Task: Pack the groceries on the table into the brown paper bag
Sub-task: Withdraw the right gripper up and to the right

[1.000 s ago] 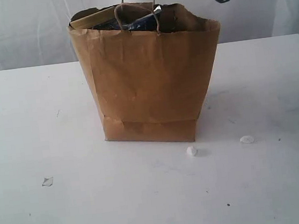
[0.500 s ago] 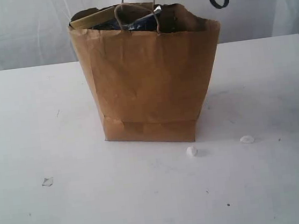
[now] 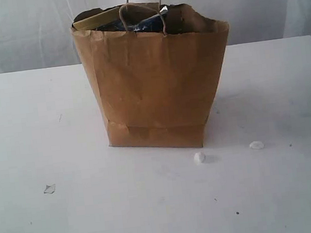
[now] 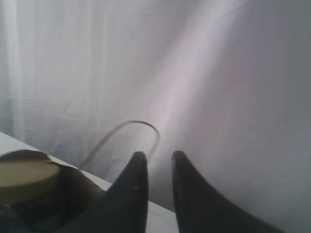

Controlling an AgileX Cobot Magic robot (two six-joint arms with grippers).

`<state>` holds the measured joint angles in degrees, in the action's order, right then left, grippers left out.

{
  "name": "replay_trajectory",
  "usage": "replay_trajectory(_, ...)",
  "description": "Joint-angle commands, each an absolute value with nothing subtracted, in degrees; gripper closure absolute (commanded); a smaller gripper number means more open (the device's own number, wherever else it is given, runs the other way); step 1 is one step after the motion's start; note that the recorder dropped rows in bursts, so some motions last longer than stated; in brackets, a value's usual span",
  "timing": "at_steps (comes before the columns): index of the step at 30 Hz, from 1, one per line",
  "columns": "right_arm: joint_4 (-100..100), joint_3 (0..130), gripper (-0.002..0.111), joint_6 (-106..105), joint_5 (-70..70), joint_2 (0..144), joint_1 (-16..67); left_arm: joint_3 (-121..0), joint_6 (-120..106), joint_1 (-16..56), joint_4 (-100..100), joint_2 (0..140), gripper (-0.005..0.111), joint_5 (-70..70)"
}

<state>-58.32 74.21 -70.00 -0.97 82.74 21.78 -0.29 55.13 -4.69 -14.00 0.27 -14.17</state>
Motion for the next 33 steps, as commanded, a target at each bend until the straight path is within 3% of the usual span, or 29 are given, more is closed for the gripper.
replay_trajectory(1, -57.1, 67.7, 0.098, -70.6, 7.9, 81.9, 17.0, 0.0, 55.1, -4.3, -14.6, 0.0, 0.107, -14.1)
replay_trajectory(7, -65.9, 59.0, 0.106, -70.6, 18.3, 81.9, 12.4, 0.0, 55.1, -4.3, -14.6, 0.0, 0.107, -14.1)
replay_trajectory(15, -99.0, 49.9, 0.108, -83.1, 6.0, 82.1, 5.3, 0.0, 55.1, -4.3, -14.6, 0.0, 0.107, -14.1)
replay_trajectory(19, -99.9, 46.6, 0.108, -96.6, 6.9, 82.4, 3.2, 0.0, 55.1, -4.3, -14.6, 0.0, 0.107, -14.1)
replay_trajectory(24, -99.9, 46.2, 0.108, -122.9, 20.5, 82.9, 2.8, 0.0, 55.1, -4.3, -14.6, 0.0, 0.107, -14.1)
replay_trajectory(33, -93.1, 46.2, 0.108, -113.1, 31.8, 82.1, 2.8, 0.0, 55.1, -4.3, -14.6, 0.0, 0.107, -14.1)
